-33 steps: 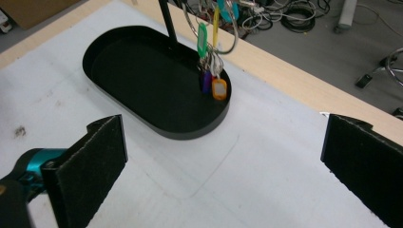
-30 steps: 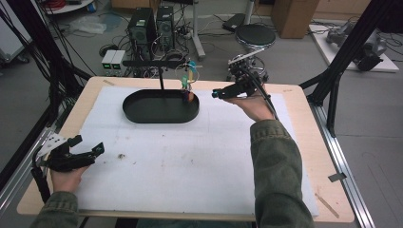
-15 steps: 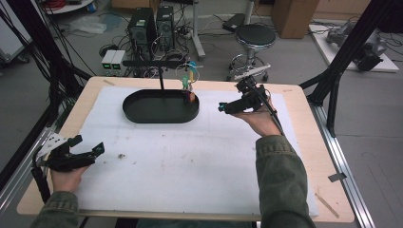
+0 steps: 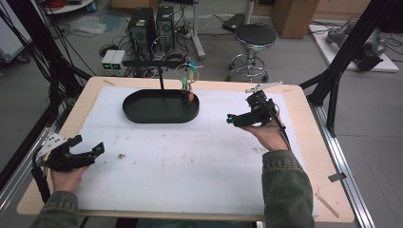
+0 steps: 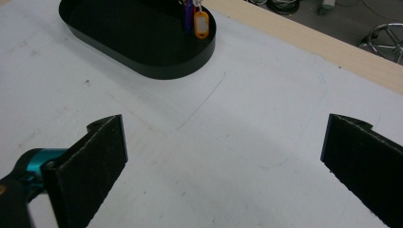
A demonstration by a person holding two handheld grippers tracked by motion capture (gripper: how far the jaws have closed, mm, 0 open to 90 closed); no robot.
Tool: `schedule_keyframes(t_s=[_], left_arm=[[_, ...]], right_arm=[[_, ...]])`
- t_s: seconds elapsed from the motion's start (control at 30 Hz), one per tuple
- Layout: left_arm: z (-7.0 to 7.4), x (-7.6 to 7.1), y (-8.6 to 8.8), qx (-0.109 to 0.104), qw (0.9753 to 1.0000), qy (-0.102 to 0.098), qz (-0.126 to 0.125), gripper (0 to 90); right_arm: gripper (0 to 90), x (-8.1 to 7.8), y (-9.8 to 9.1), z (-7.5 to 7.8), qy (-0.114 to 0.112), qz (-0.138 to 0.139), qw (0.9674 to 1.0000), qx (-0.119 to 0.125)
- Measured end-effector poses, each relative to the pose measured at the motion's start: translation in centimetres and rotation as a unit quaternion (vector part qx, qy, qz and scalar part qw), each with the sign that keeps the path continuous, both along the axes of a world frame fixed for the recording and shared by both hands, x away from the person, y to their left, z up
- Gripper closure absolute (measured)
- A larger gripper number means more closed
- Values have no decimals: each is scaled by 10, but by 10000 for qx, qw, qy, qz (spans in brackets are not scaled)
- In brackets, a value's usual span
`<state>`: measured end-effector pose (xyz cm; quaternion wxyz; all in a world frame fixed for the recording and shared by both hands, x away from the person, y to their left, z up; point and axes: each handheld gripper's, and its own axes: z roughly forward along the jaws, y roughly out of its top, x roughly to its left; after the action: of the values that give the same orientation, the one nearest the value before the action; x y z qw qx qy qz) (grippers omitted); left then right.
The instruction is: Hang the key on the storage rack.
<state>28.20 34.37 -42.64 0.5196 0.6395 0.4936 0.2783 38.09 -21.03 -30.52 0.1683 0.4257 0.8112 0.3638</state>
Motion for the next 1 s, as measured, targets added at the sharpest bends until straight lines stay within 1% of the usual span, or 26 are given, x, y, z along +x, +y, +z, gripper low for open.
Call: schedule_keyframes(t_s=[0.07,0.1,0.17,0.3,0.43,0.47,0.5,0.53,0.67,0.7,0.77,0.8,0.9,1.0], left_arm=[[0,0,0,-6,10000,-7,1,20],[0,0,0,-6,10000,-7,1,20],[0,0,0,0,10000,-2,3,20],[0,0,0,-1,10000,4,1,20],[0,0,0,1,10000,2,0,20],[0,0,0,0,10000,3,3,20],[0,0,0,0,10000,3,3,20],[0,0,0,0,10000,3,5,20],[0,0,0,3,10000,-2,-5,20],[0,0,0,-2,10000,1,-3,20],[0,0,-1,1,10000,4,-3,20],[0,0,-1,4,10000,4,-3,20],[0,0,0,10,10000,1,-2,20],[0,0,0,5,10000,3,0,20]], right_arm=[[5,-3,-2,-5,-3,-35,10000,-16],[5,-3,-2,-5,-3,-35,10000,-16],[5,-9,-7,-13,-12,-66,10000,40],[5,-17,-14,-24,13,-148,9999,48],[5,-26,-22,-34,-2,-250,9996,151],[5,-28,-23,-37,29,-261,9995,154],[5,-28,-23,-37,29,-261,9995,154],[5,-33,-27,-41,25,-287,9995,142],[5,-42,-34,-47,-32,-364,9991,201],[5,-42,-34,-47,-32,-364,9991,201],[5,-48,-40,-54,-56,-497,9984,258],[5,-50,-42,-56,-41,-550,9982,244],[5,-55,-49,-62,-118,-687,9968,380],[5,-59,-53,-66,-134,-796,9959,411]])
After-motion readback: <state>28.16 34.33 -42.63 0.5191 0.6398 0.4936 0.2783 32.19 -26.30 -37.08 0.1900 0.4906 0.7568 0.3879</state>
